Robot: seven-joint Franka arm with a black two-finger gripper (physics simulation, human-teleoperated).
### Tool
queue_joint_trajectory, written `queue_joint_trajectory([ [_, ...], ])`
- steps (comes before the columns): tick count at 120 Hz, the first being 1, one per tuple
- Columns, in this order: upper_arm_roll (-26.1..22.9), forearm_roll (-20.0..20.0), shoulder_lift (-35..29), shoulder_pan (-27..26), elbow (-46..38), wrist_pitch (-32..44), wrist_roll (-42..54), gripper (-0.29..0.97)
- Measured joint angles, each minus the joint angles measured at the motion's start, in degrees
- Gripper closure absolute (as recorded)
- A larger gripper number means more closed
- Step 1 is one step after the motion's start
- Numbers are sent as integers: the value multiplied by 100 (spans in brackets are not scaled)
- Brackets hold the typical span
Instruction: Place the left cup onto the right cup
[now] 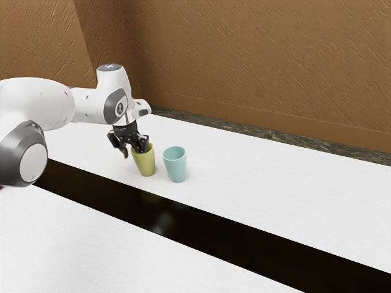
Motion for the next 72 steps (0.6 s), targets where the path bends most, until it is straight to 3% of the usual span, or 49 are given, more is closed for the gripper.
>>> queue_joint_trajectory([
  [26,0,-46,1,-1,-23,4,-113,69],
  [72,0,-39,-31,-34,2,3,-253,77],
])
